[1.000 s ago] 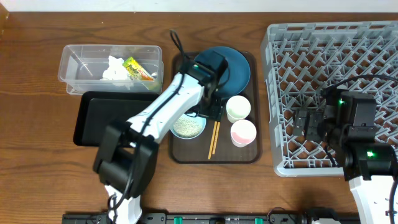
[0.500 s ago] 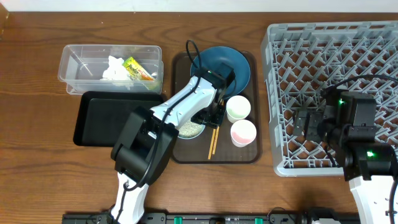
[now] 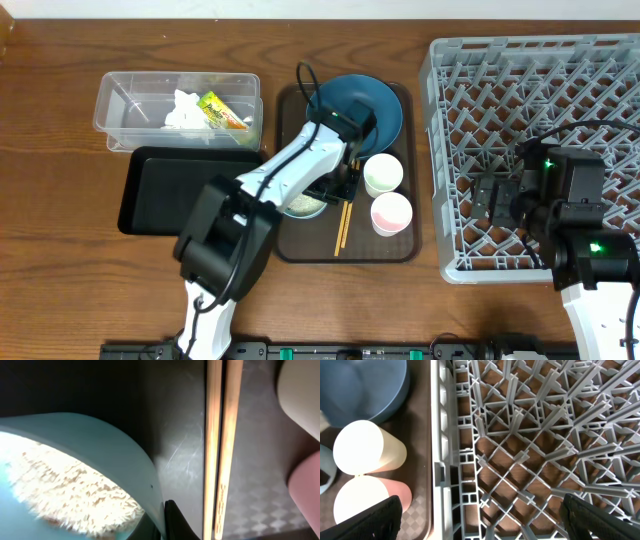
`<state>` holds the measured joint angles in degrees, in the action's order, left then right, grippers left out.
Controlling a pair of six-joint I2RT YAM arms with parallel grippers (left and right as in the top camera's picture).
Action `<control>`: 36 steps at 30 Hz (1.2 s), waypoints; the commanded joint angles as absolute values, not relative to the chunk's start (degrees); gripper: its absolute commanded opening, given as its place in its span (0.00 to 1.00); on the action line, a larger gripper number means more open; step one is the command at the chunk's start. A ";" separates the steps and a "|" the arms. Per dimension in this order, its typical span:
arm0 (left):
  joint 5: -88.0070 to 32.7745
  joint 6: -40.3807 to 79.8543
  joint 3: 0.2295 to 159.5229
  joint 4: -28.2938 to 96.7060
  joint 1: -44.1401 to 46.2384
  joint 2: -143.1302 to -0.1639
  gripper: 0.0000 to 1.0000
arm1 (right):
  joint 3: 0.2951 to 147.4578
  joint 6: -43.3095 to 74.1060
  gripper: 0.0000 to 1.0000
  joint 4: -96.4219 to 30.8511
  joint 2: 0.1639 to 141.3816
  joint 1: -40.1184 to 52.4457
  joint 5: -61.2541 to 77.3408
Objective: Sort waste into correct bins and load items into the dishwasher rack
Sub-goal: 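Grasp the rim of the light-blue rice bowl with the left gripper, then tip the bowl over the black tray to pour out the rice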
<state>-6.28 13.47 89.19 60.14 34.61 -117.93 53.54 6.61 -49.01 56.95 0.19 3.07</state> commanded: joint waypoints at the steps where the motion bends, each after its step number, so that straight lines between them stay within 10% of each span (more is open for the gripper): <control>1: -6.81 13.58 88.75 61.34 32.99 -112.09 0.06 | 54.65 7.25 0.99 -49.12 56.82 0.78 3.44; 12: -8.25 14.06 88.73 66.17 21.82 -99.74 0.06 | 54.65 7.22 0.99 -49.10 56.82 0.78 3.05; 36: -74.17 -23.62 67.66 61.32 -21.61 -99.61 0.06 | 54.65 7.25 0.99 -49.71 56.82 0.78 3.05</control>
<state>-62.04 -18.22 69.91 62.33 -18.52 -99.63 53.54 6.59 -49.71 56.95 0.19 3.03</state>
